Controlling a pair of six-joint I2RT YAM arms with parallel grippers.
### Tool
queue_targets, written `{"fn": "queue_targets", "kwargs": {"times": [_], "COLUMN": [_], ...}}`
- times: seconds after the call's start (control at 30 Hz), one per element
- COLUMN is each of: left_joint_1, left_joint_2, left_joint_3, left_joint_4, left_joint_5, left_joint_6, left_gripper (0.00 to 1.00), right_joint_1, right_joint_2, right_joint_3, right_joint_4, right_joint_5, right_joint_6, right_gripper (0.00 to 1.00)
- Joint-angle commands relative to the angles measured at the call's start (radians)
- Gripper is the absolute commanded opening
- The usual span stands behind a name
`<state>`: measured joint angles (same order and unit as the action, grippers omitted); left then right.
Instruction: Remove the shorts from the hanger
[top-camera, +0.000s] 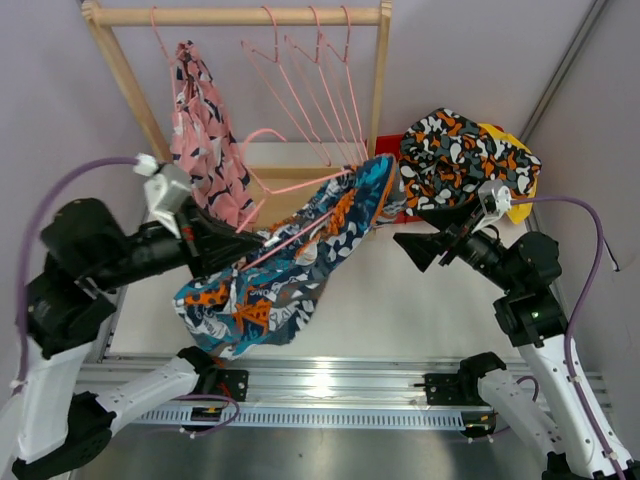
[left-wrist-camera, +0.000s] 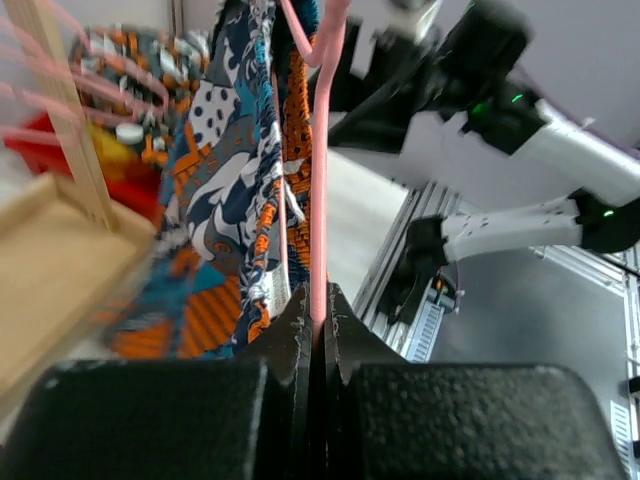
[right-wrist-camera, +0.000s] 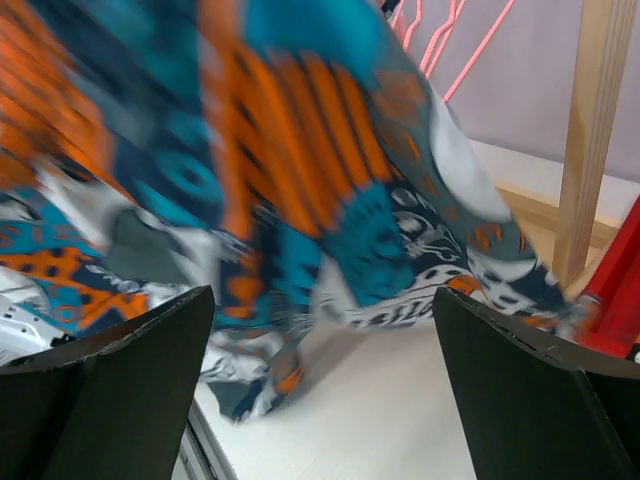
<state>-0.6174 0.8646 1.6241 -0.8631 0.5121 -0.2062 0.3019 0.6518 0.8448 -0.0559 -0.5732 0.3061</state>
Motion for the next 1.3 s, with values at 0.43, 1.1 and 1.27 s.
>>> {"fn": "queue_targets", "kwargs": {"times": [0.43, 1.1, 1.27], "left_joint_1": [-0.005, -0.005, -0.005], "left_joint_2": [0.025, 0.016, 0.031], "left_joint_3": [0.111, 0.083, 0.115], "left_joint_4": [-0.002, 0.007, -0.065], "left_joint_5": [0.048, 0.094, 0.004], "left_joint_6": [0.004, 0.001, 0.034], "left_gripper": [0.0, 0.0, 0.0], "right_joint_1": [0.005, 0.124, 0.129], "right_joint_2": [0.02, 0.29, 0.244], "right_joint_3": [0.071, -0.07, -0.059], "right_joint_4": [0.091, 0.662, 0.602], "right_joint_5": [0.075, -0.019, 0.063], "right_joint_6": [-0.035, 0.208, 0.15], "right_gripper": [0.99, 0.47, 0.0]}}
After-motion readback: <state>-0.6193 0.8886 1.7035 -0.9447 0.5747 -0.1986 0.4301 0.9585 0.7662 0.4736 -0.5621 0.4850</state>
